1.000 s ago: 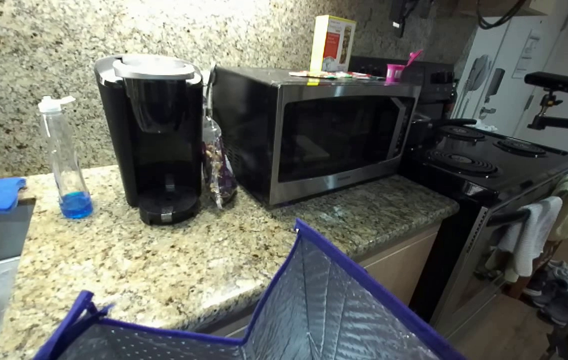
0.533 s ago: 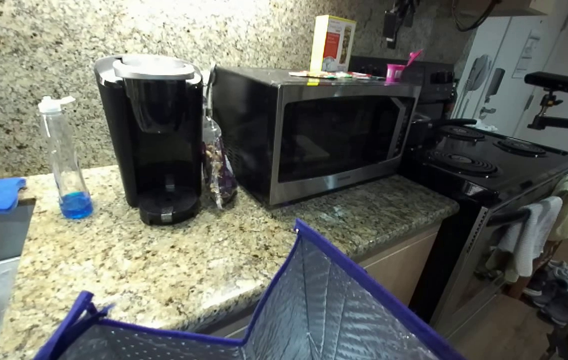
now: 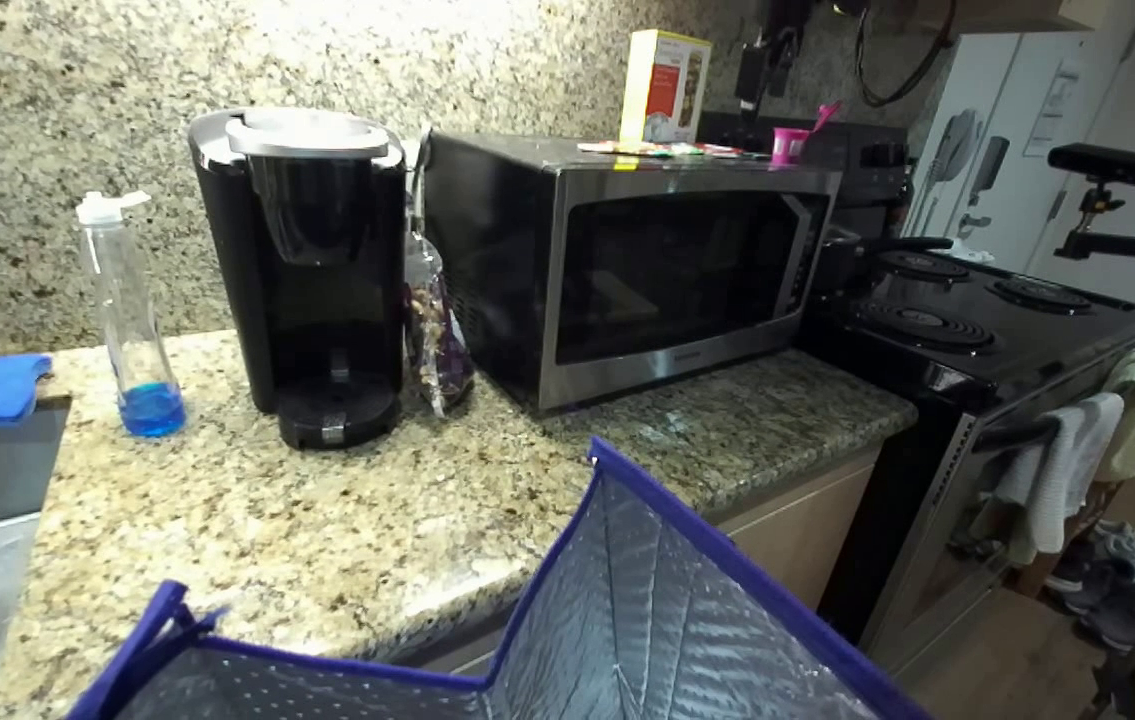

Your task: Close the microwave door, remove the pink object from the top of the microwave, open the coffee maker

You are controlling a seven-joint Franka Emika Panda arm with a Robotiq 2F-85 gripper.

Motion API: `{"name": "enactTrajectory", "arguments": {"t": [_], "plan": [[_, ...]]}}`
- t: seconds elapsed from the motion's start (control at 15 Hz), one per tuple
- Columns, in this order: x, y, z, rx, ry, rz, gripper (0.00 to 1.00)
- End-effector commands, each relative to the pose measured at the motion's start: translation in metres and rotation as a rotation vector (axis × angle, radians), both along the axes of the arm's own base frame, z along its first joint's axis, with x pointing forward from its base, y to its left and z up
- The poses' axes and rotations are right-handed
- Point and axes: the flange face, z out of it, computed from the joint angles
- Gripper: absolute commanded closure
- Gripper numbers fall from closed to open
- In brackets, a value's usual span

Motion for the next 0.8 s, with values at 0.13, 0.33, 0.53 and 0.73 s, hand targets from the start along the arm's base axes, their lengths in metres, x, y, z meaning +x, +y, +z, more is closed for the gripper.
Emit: {"name": "enactTrajectory", "arguments": {"t": [0.13, 0.33, 0.53, 0.73], "plan": [[-0.013, -0.015, -0.001, 0.04, 0.131, -0.108, 0.0], [-0.011, -0.015, -0.004, 0.101, 0.156, -0.091, 0.0], [-0.006, -0.016, -0.007, 0.136, 0.155, -0.083, 0.0], [-0.002, -0.019, -0.012, 0.14, 0.15, -0.082, 0.0]]}}
